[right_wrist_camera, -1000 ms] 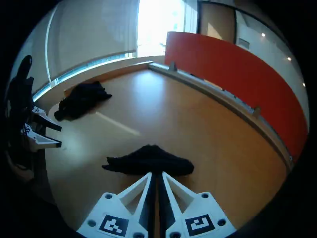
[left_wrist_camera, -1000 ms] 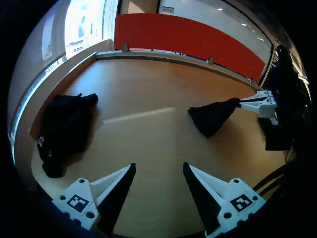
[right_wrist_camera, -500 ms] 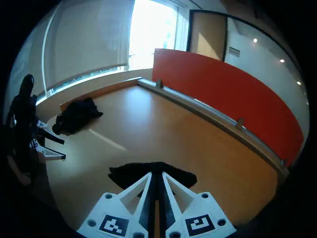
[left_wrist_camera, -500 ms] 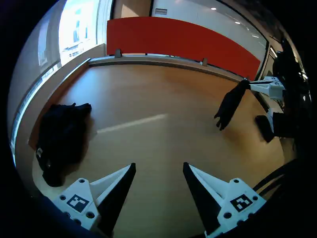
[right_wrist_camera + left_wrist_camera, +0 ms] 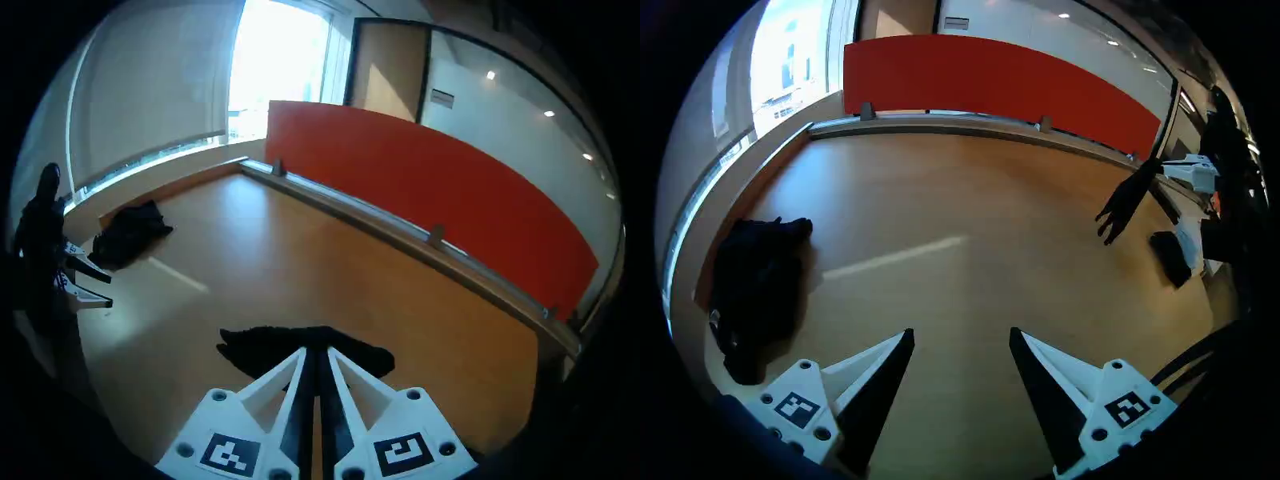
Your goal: Fold towel
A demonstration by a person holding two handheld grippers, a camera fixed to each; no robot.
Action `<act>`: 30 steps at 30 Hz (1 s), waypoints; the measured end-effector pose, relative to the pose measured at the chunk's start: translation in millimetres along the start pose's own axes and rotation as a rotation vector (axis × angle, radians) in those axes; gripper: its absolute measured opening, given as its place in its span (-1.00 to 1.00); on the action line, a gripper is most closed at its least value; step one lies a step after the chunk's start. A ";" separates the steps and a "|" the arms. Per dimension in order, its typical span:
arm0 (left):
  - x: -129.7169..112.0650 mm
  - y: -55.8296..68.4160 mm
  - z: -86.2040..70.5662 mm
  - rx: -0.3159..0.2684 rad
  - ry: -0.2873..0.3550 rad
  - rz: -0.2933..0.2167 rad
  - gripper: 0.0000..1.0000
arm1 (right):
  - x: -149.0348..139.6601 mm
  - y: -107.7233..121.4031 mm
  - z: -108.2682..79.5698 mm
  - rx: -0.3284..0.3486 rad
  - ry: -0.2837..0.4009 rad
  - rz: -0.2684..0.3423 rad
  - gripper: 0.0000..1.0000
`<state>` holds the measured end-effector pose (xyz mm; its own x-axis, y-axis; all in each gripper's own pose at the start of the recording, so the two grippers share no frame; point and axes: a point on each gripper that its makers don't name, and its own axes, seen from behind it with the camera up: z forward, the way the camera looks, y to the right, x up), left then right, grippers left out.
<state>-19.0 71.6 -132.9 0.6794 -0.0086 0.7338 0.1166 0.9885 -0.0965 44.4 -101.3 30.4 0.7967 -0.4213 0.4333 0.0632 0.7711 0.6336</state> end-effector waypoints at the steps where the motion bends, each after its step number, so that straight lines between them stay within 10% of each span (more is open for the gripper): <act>1: 0.9 1.2 0.7 0.000 0.000 0.002 0.76 | -1.3 7.4 -3.1 -0.007 -0.001 0.004 -0.95; 30: 9.0 25.9 10.5 0.009 -0.020 0.020 0.76 | -66.9 188.5 -72.1 -0.192 -0.087 0.070 -0.95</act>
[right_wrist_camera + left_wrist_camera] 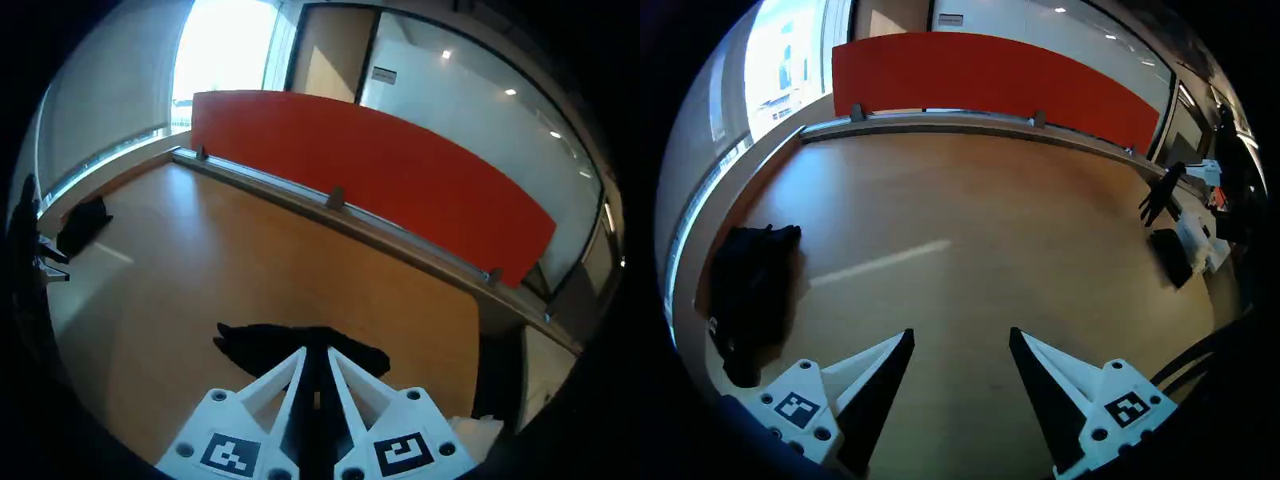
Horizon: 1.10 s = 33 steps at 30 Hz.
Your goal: Fold towel
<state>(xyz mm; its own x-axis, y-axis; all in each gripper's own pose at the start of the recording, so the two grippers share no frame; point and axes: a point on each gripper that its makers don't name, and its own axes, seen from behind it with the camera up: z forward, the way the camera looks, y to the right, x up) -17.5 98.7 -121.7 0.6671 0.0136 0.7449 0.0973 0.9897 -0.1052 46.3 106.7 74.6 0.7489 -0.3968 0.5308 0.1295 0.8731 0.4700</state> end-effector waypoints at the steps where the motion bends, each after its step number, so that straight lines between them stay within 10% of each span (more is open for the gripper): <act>1: 0.0 0.8 0.3 0.000 -0.001 0.001 0.76 | -3.4 5.3 -0.7 -0.005 -0.006 0.002 -0.95; 17: 1.4 9.3 0.4 -0.001 -0.008 0.012 0.76 | -46.3 42.8 -9.1 -0.046 -0.082 0.011 -0.95; 33: -2.6 14.4 -4.1 -0.010 -0.011 0.027 0.76 | -134.5 52.5 -58.0 -0.099 -0.197 0.051 -0.95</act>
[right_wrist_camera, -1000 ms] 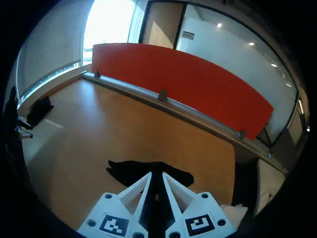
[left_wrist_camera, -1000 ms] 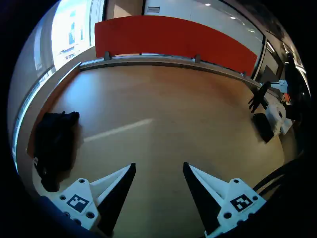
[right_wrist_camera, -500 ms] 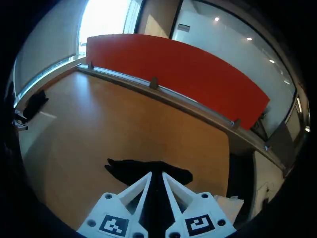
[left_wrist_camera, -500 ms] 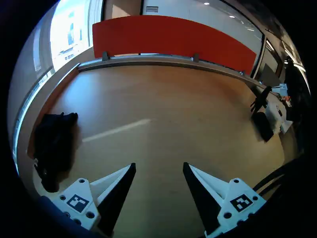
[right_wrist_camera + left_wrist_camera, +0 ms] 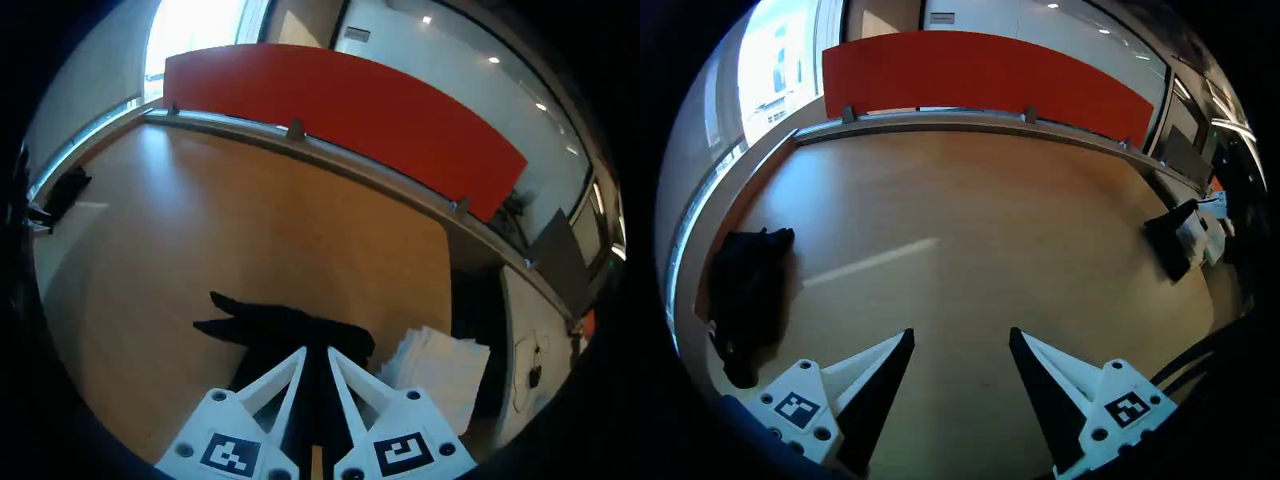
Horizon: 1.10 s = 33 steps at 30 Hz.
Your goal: Fold towel
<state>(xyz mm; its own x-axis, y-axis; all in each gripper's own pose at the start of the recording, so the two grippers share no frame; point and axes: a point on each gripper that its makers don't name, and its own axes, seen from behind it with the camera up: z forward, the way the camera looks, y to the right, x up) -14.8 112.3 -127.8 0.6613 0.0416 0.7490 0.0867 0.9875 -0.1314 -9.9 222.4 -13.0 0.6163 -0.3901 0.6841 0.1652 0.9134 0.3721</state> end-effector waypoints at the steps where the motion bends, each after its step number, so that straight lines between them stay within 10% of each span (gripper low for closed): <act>1: -0.6 -0.1 -0.4 0.000 -0.001 0.002 0.76 | -9.0 1.0 -1.6 -0.006 -0.011 0.006 -0.95; 33: -10.5 -7.4 -7.1 0.020 -0.017 0.023 0.76 | -160.9 6.8 31.4 -0.120 -0.295 0.149 -0.95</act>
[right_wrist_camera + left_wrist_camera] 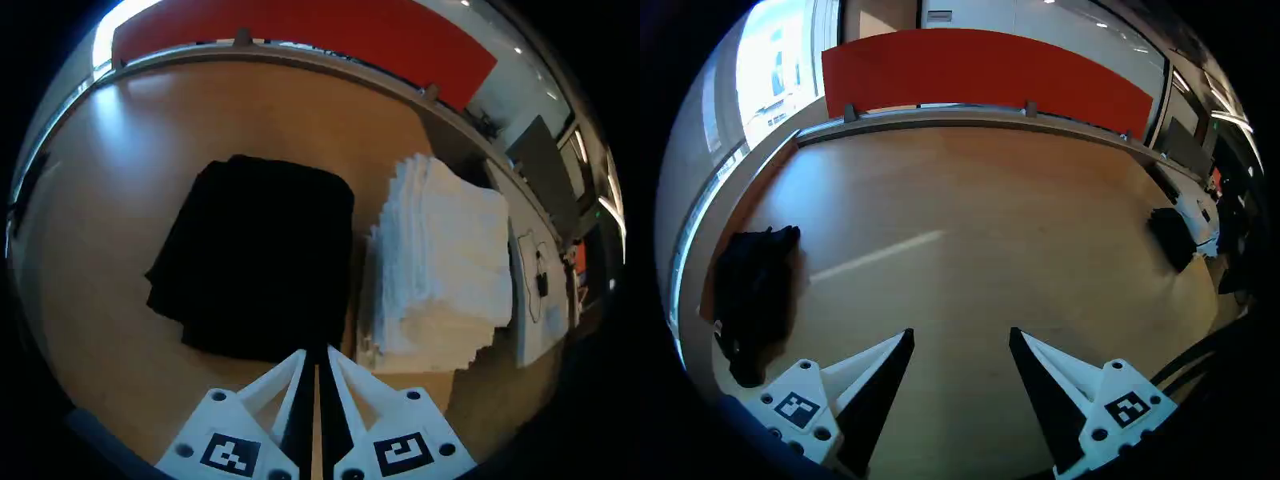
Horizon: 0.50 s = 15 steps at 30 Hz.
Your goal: Fold towel
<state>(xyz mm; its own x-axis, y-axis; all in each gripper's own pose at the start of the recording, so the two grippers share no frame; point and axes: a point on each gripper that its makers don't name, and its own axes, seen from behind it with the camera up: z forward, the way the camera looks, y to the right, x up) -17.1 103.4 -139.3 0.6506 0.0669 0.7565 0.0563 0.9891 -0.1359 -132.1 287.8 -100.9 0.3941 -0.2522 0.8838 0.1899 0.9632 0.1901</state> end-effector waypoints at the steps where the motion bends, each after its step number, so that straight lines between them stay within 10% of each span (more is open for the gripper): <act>1: -0.5 0.0 0.0 0.001 -0.001 0.000 0.76 | -1.6 -0.7 2.2 -0.001 -0.004 0.006 -0.95; 15: 1.0 2.1 0.6 0.003 -0.002 0.007 0.76 | -7.3 -0.5 14.2 -0.023 -0.013 0.066 -0.77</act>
<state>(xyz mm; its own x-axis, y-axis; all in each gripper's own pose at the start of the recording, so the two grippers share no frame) -16.7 105.7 -138.5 0.6492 0.0746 0.7570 0.0490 0.9890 -0.1396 -147.9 290.5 -101.3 0.3951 -0.1867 0.8995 0.1847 0.9753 0.1213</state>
